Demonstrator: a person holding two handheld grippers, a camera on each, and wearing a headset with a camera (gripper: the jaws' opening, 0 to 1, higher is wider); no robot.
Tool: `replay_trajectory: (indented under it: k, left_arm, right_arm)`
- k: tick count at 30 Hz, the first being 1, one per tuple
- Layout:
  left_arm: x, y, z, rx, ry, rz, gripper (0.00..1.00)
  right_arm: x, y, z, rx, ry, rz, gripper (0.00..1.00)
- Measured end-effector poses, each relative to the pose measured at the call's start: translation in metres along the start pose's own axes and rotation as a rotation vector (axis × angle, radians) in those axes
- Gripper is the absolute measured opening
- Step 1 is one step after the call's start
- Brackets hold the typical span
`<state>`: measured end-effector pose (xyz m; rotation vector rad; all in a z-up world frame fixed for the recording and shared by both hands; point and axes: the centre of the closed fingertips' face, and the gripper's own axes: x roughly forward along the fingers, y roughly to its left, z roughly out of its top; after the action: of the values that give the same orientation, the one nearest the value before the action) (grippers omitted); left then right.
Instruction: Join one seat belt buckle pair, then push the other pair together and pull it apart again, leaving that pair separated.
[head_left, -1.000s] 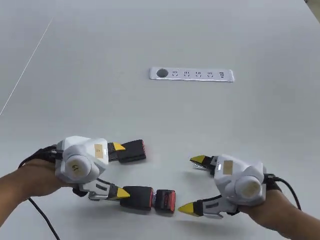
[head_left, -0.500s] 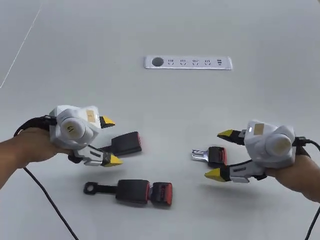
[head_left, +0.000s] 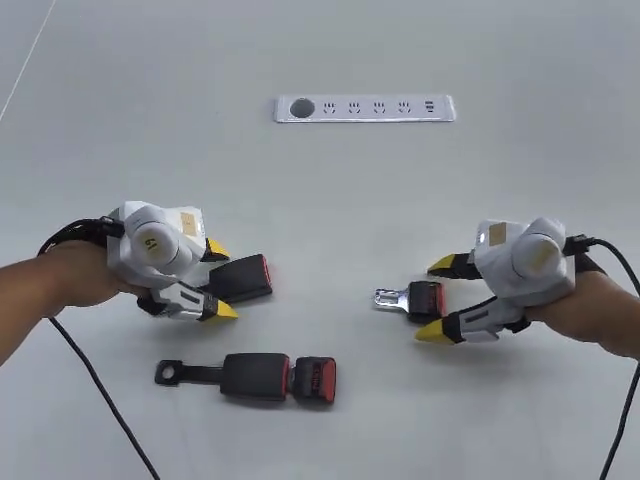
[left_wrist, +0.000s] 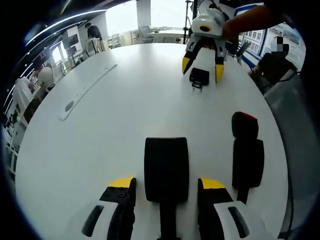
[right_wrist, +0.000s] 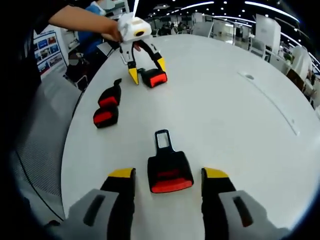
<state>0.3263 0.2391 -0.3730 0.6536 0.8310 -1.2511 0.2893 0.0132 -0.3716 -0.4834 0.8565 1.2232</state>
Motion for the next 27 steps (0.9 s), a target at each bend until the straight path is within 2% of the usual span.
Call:
replay_trajectory:
  k: [3,4,5,6,7,9,11,12,15,16,20,27]
  left_arm:
    - [0.000,0.005,-0.001,-0.001,-0.004,0.001,0.45]
    - [0.000,0.005,0.000,0.002,-0.003,-0.003,0.41]
    - [-0.001,0.002,0.002,0.011,-0.011,-0.029,0.36]
    - [-0.002,-0.001,0.001,0.027,-0.002,-0.049,0.34]
    - [-0.002,0.001,0.001,0.063,0.007,-0.046,0.34]
    - [-0.004,0.000,0.002,0.062,0.013,-0.055,0.34]
    - [-0.005,0.000,0.002,0.120,0.028,-0.076,0.34]
    - [-0.005,-0.003,0.003,0.141,0.039,-0.083,0.34]
    - [-0.007,-0.006,0.004,0.187,0.062,-0.107,0.33]
    - [-0.007,-0.010,0.005,0.200,0.068,-0.123,0.33]
    - [-0.007,-0.012,0.006,0.209,0.077,-0.131,0.33]
    - [-0.007,-0.012,0.006,0.216,0.079,-0.129,0.33]
  right_arm:
    - [0.000,-0.001,-0.002,-0.014,0.012,0.005,0.52]
    - [0.000,-0.002,-0.003,-0.020,0.017,0.005,0.49]
    - [-0.001,-0.002,-0.004,-0.026,0.022,0.003,0.46]
    - [-0.002,-0.002,-0.005,-0.030,0.030,0.008,0.42]
    - [-0.002,-0.001,-0.005,-0.032,0.034,0.013,0.37]
    - [-0.003,-0.001,-0.006,-0.054,0.041,0.016,0.36]
    - [-0.004,-0.002,-0.006,-0.086,0.050,0.015,0.35]
    - [-0.004,-0.002,-0.005,-0.115,0.056,0.009,0.35]
    - [-0.004,-0.001,-0.004,-0.113,0.069,0.020,0.35]
    - [-0.004,-0.001,-0.004,-0.132,0.073,0.026,0.34]
    - [-0.004,-0.002,-0.003,-0.169,0.102,0.037,0.34]
    - [-0.002,-0.002,-0.001,-0.181,0.109,0.045,0.34]
